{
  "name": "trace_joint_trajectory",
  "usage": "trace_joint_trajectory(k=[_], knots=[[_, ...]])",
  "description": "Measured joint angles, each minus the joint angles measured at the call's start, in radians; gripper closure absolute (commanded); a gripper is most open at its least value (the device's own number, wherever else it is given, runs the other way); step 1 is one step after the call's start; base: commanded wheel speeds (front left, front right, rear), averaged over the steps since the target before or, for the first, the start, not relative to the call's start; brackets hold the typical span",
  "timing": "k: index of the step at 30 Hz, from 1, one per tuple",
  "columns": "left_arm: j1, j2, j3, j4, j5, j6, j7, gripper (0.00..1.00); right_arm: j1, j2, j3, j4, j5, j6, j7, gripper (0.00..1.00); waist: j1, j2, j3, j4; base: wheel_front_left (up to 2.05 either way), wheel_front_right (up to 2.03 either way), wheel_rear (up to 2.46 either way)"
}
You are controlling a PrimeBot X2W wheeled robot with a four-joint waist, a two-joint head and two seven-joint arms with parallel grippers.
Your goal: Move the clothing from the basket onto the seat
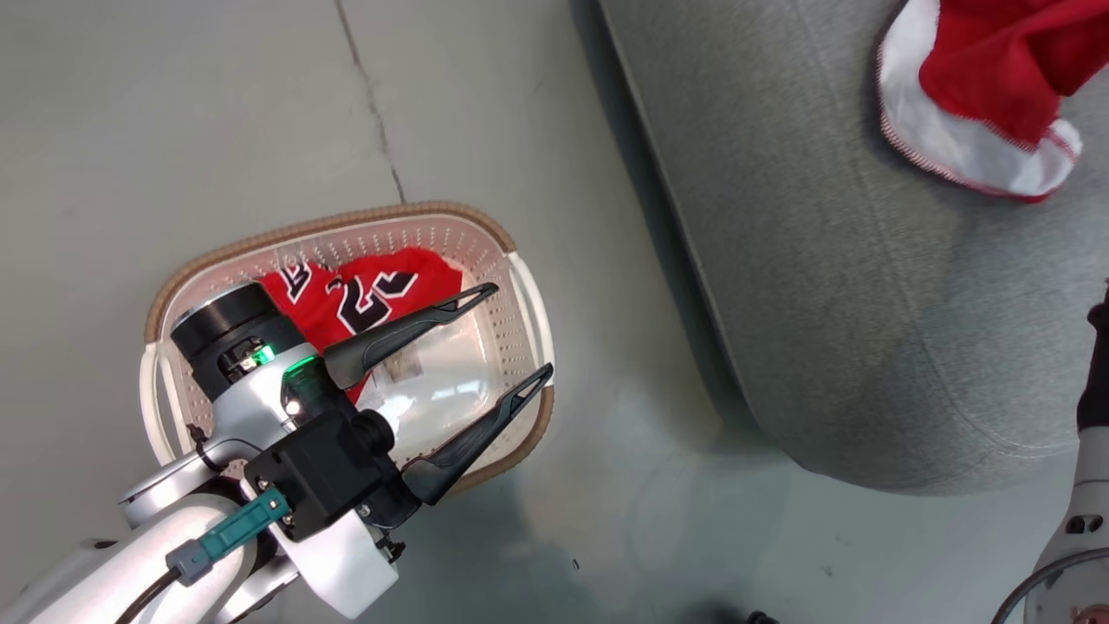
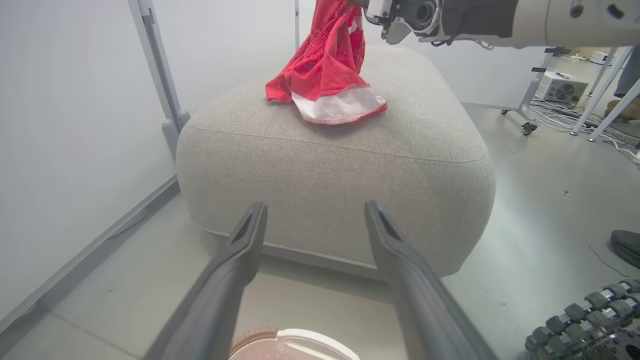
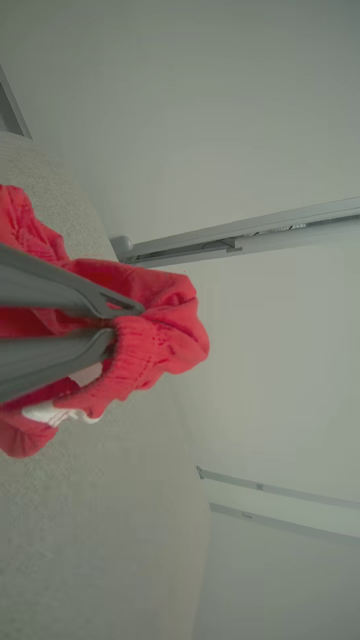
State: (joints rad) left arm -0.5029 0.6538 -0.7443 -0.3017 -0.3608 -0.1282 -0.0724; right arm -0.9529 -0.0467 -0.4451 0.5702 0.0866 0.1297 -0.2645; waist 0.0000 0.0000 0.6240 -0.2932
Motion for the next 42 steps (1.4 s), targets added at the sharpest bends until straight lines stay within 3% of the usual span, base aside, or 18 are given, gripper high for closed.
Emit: trace_joint_trajectory(k=[6, 7, 8, 14, 27, 42], knots=[[-0.001, 0.017, -0.016, 0.004, -0.006, 0.000, -0.011, 0.00, 0.040, 0.001, -0.081, 0.104, -0.015, 0.000, 0.000, 1.00, 0.0000, 0.0000, 0.038, 0.018, 0.00, 0.00, 0.00], [-0.001, 0.018, -0.017, 0.007, -0.008, 0.000, -0.012, 0.00, 0.044, 0.001, -0.090, 0.122, -0.015, 0.000, 0.000, 0.59, 0.0000, 0.0000, 0.038, 0.018, 0.00, 0.00, 0.00], [-0.002, 0.019, -0.019, 0.009, -0.010, 0.000, -0.013, 0.00, 0.048, 0.002, -0.101, 0.130, -0.015, 0.000, 0.000, 0.02, 0.0000, 0.0000, 0.036, 0.019, 0.00, 0.00, 0.00], [-0.004, 0.008, -0.022, 0.033, -0.018, 0.001, -0.033, 0.00, 0.100, 0.000, -0.120, 0.139, -0.008, 0.000, 0.000, 0.00, 0.0001, 0.0000, 0.006, 0.020, 0.00, 0.00, 0.00], [0.051, -0.089, -0.015, 0.145, -0.080, 0.074, -0.110, 0.00, 0.355, -0.001, 0.061, -0.006, 0.034, 0.001, 0.000, 0.00, 0.0001, 0.0000, -0.163, 0.051, 0.00, 0.00, 0.00], [0.158, -0.187, 0.077, 0.284, -0.183, 0.176, -0.177, 0.00, 0.663, 0.000, 0.308, -0.335, 0.127, 0.001, 0.000, 0.00, 0.0001, 0.0000, -0.346, 0.227, 0.00, 0.00, 0.00]])
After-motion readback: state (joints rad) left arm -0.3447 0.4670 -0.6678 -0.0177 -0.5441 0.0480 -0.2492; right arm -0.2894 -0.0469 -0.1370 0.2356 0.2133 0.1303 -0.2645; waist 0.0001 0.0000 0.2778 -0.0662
